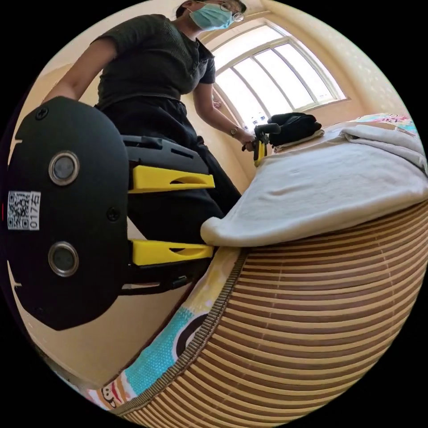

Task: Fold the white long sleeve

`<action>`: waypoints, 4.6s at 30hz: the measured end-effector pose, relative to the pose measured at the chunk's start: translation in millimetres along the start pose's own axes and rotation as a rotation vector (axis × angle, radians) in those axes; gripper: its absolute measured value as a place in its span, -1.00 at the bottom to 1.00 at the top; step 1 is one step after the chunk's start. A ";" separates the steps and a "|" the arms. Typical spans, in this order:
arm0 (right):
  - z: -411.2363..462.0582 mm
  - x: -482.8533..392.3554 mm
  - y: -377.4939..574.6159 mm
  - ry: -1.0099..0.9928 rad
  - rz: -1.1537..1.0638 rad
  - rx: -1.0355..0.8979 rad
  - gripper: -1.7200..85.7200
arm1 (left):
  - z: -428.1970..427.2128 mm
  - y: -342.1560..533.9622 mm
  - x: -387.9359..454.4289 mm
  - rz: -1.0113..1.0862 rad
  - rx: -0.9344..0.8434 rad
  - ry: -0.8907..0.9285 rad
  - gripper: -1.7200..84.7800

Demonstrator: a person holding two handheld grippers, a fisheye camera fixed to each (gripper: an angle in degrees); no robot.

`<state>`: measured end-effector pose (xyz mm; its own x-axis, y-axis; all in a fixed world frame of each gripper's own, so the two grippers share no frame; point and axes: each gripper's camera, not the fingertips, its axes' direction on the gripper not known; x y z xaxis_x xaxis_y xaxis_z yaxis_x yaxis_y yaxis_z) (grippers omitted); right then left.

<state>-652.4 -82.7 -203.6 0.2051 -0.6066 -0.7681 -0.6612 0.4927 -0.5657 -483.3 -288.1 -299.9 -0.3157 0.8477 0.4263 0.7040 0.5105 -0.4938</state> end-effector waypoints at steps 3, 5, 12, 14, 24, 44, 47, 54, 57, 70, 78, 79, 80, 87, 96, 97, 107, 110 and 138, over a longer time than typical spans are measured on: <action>-21.4 15.2 1.0 -0.106 0.041 0.125 -0.80 | -22.6 11.7 -9.1 0.014 0.008 0.106 -0.87; -22.6 15.4 7.4 -0.082 0.003 0.108 -0.86 | -38.7 29.0 -18.3 -0.009 0.033 0.187 -0.88; -17.4 13.5 119.5 -0.469 -0.045 0.297 -0.90 | -57.3 118.2 5.6 0.095 0.015 0.738 -0.88; -28.3 2.0 132.9 -0.632 -0.107 0.540 -0.90 | -80.9 135.5 2.5 0.082 0.218 0.904 -0.88; -54.4 -26.4 -30.6 -0.968 -0.051 1.105 -0.90 | -189.4 39.5 -104.5 -0.046 1.188 1.033 -0.88; -45.7 -183.3 -158.8 -0.024 -0.219 0.925 -0.73 | -203.3 -37.8 -52.7 -0.417 1.018 0.157 -0.50; 14.9 -233.5 -201.1 0.085 -0.263 0.680 -0.69 | -149.6 -53.7 -39.1 -0.401 0.858 0.199 -0.55; 182.7 -378.1 -328.5 0.482 -0.339 0.163 -0.53 | -104.3 -102.6 -5.9 -0.407 0.793 0.274 -0.84; 223.2 -435.3 -358.8 0.627 -0.404 0.067 -0.50 | -129.5 -117.0 66.9 -0.311 0.806 0.040 -0.84; 130.8 -421.2 -305.4 0.826 -0.743 -0.045 -0.77 | -123.2 -173.2 269.7 -0.042 0.974 -0.136 -0.67; -92.3 -145.3 -188.0 0.166 -0.581 0.518 -0.77 | -75.2 -229.2 220.8 -0.030 0.855 0.152 -0.56; -94.8 -130.4 -185.3 0.158 -0.570 0.530 -0.76 | -67.1 -244.9 210.1 -0.052 0.837 0.182 -0.55; -97.4 -101.5 -182.9 0.143 -0.534 0.541 -0.75 | -60.5 -261.0 201.1 -0.071 0.823 0.208 -0.54; -124.4 -7.1 -155.9 0.033 -0.352 0.716 -0.54 | -50.2 -352.9 172.8 -0.129 0.794 0.230 -0.45; -87.9 24.6 -203.0 -0.143 -0.363 0.335 -0.54 | -9.2 -467.1 170.1 -0.164 0.579 0.303 -0.53; -80.9 24.1 -206.3 -0.135 -0.347 0.310 -0.57 | -6.2 -469.8 175.4 -0.172 0.573 0.258 -0.56; 84.3 -57.4 -163.4 -0.244 -0.330 0.295 -0.68 | -78.9 -286.5 173.2 -0.239 0.630 0.149 -0.62; 167.0 -111.0 -174.5 -0.319 -0.354 0.258 -0.68 | -126.6 -185.2 152.3 -0.309 0.695 0.079 -0.62; 132.7 -171.5 114.1 0.089 0.242 1.120 -0.95 | -201.7 -131.9 160.2 -0.267 0.754 -0.113 -0.98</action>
<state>-667.3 160.4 -176.3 0.0790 -0.4406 -0.8942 0.3452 0.8536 -0.3901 -498.5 -248.7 -13.6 -0.5034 0.6722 0.5429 -0.0104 0.6235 -0.7817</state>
